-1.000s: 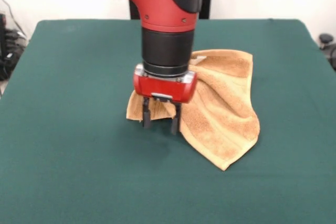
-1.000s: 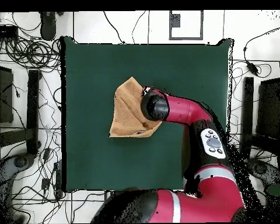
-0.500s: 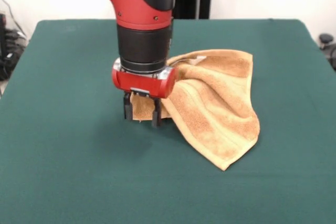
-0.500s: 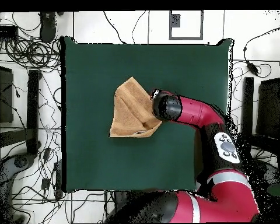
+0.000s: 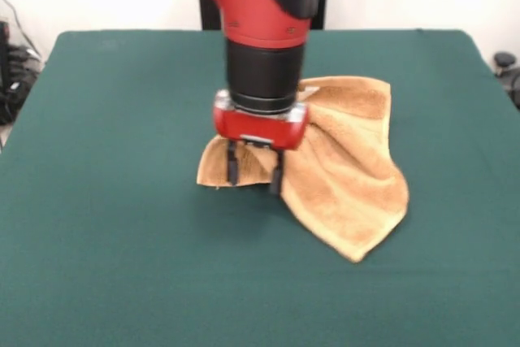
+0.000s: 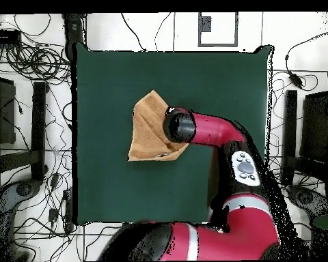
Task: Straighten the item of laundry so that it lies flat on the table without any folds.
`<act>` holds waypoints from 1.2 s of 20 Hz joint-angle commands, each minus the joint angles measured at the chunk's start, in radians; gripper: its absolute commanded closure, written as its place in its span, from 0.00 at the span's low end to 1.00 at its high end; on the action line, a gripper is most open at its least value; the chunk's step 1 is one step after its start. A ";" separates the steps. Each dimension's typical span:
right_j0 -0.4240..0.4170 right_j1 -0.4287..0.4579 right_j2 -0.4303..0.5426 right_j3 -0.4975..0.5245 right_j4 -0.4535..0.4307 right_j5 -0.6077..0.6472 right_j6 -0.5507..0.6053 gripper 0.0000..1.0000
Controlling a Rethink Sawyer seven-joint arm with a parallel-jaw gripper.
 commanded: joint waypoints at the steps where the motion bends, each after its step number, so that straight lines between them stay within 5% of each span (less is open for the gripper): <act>1: 0.101 0.097 0.003 0.056 -0.014 -0.081 0.169 0.00; 24: 0.090 0.193 0.055 0.011 0.042 -0.190 0.157 0.00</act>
